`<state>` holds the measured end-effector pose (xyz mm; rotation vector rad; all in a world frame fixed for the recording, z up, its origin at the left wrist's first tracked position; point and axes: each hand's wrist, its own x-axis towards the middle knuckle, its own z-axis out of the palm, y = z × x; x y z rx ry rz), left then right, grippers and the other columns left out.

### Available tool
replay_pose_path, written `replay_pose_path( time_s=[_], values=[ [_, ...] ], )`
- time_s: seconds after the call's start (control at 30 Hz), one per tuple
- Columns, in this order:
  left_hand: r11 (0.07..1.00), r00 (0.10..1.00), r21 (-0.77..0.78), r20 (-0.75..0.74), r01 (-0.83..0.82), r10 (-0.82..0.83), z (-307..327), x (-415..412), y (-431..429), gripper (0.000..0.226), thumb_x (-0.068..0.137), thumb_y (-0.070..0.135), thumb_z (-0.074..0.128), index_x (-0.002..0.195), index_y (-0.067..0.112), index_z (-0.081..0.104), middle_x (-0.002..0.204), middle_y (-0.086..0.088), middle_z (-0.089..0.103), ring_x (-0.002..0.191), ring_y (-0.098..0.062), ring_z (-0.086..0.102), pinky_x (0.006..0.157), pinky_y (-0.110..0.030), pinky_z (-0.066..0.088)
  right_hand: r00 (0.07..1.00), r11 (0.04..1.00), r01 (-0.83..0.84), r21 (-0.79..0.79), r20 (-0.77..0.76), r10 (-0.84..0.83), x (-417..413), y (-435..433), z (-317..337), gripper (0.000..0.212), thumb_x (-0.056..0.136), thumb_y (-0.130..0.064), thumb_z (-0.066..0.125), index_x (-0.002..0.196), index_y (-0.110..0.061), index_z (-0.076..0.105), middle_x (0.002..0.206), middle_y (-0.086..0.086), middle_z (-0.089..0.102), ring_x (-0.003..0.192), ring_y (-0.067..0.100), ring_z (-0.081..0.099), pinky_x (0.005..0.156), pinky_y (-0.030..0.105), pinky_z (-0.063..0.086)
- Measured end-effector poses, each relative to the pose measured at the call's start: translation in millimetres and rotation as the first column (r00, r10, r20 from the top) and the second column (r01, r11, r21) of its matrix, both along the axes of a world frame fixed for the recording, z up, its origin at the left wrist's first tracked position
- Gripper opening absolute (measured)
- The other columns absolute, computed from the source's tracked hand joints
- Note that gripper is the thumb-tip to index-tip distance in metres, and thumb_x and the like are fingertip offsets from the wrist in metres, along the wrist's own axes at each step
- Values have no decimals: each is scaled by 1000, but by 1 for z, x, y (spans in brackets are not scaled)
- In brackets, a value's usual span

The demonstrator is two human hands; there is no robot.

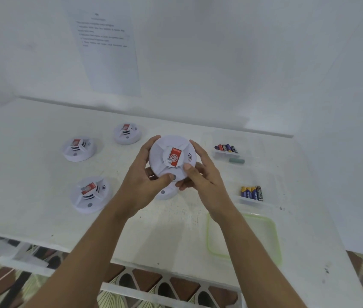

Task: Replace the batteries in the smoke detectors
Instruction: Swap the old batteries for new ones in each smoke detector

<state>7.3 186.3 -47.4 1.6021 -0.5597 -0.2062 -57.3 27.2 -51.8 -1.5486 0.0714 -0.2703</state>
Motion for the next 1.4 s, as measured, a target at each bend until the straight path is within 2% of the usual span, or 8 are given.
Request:
replay_pose_path(
  time_s=[0.2, 0.4, 0.53, 0.83, 1.0, 1.1, 1.27, 1.4],
  values=[
    [1000, 1000, 11, 8, -8, 8, -2, -3, 2, 77, 82, 5, 74, 145, 29, 37, 131, 18, 57, 122, -10, 58, 89, -34, 57, 1000, 999, 4, -33, -11, -4, -3, 2, -4, 53, 104, -19, 54, 153, -29, 37, 122, 8, 68, 91, 33, 72, 77, 36, 62],
    [1000, 1000, 11, 3, -14, 14, -3, -6, 5, 78, 80, 10, 73, 145, 32, 37, 131, 18, 57, 121, -11, 59, 85, -32, 58, 1000, 999, -16, -42, -21, 15, -6, 2, -2, 54, 103, -19, 55, 153, -27, 36, 124, 10, 67, 90, 29, 72, 76, 34, 61],
    [1000, 1000, 14, -3, -18, 18, -4, -8, 6, 78, 85, -1, 72, 144, 34, 36, 129, 24, 56, 120, -6, 58, 83, -27, 57, 1000, 999, -19, -43, -22, 18, -8, 2, -3, 54, 103, -19, 55, 152, -27, 37, 123, 8, 68, 91, 31, 72, 77, 38, 62],
    [1000, 1000, 0, -9, -11, 11, -4, -11, 11, 77, 85, -3, 71, 143, 33, 37, 128, 22, 57, 120, -8, 59, 84, -29, 57, 999, 997, -24, -79, -22, 23, -9, 6, -3, 54, 103, -20, 57, 153, -28, 37, 125, 6, 67, 91, 27, 73, 76, 37, 62],
    [1000, 1000, 2, -10, -14, 14, -4, -12, 15, 79, 80, 11, 74, 145, 32, 36, 130, 19, 57, 120, -12, 59, 83, -33, 58, 999, 996, -25, -85, -28, 23, -8, 9, -4, 54, 103, -21, 57, 152, -29, 37, 127, 9, 66, 94, 26, 73, 78, 39, 62],
    [1000, 1000, 13, -8, -22, 22, -5, -11, 19, 78, 84, 4, 74, 147, 30, 35, 129, 20, 58, 116, -10, 62, 83, -33, 59, 999, 995, -29, -99, -30, 26, -6, 11, -5, 53, 103, -21, 56, 152, -30, 37, 128, 9, 65, 95, 25, 73, 78, 39, 61],
    [993, 999, 113, 8, -42, 41, -8, -9, 35, 77, 85, 19, 74, 149, 32, 34, 137, 16, 55, 112, -6, 63, 88, -28, 57, 995, 990, -62, -126, -79, 53, -1, 17, -5, 53, 103, -20, 56, 150, -37, 38, 122, 7, 66, 88, 28, 73, 79, 36, 61],
    [963, 991, 240, 84, -125, 108, -13, -3, 53, 75, 84, 31, 75, 149, 33, 37, 135, 14, 57, 101, -17, 68, 86, -37, 59, 992, 985, -72, -157, -110, 55, 4, 26, -6, 52, 102, -22, 57, 147, -41, 39, 117, 7, 67, 87, 28, 73, 80, 36, 62]
  ],
)
